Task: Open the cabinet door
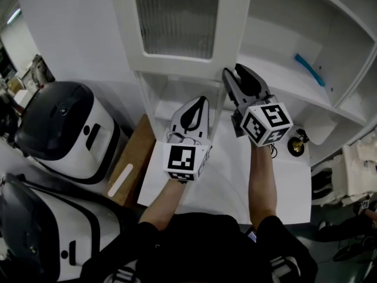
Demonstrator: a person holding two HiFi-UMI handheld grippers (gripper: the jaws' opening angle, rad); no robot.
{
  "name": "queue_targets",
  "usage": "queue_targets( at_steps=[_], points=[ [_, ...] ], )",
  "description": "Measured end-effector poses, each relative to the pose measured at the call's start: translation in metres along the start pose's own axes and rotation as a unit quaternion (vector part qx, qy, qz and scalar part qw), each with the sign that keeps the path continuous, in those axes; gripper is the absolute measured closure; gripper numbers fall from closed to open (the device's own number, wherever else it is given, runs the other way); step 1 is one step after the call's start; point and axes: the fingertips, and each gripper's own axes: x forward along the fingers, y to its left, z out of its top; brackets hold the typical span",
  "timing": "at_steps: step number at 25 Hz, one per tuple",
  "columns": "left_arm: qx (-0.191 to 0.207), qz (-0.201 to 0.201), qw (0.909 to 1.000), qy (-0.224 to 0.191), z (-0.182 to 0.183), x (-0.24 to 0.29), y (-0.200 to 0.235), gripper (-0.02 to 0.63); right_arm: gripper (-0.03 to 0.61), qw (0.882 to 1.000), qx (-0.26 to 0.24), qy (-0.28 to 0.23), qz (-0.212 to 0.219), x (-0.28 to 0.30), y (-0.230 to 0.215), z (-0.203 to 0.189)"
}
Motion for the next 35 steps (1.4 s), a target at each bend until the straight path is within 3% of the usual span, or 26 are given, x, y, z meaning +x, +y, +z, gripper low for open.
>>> queue_targets(
  at_steps=[6,10,35],
  points=[
    [-0.001,0.001,1.0,-0.002,0.002,-0.007,0.001,0.603,0.428,1.0,0.001,0.003,-0.004,-0.002,0.002,0.001],
    [-0.005,0.004,1.0,0.0,0.001,-0.009,0.003,0.603,0.471,1.0,0.014,-0.014,0.009,-0.012,0.007,0.005],
    [-0.011,0.019,0.9997,0.011,0.002,-0.064,-0.008,0.603,0.489,0.999,0.01,-0.035,0.009,-0.051,0.057,0.021]
  ],
)
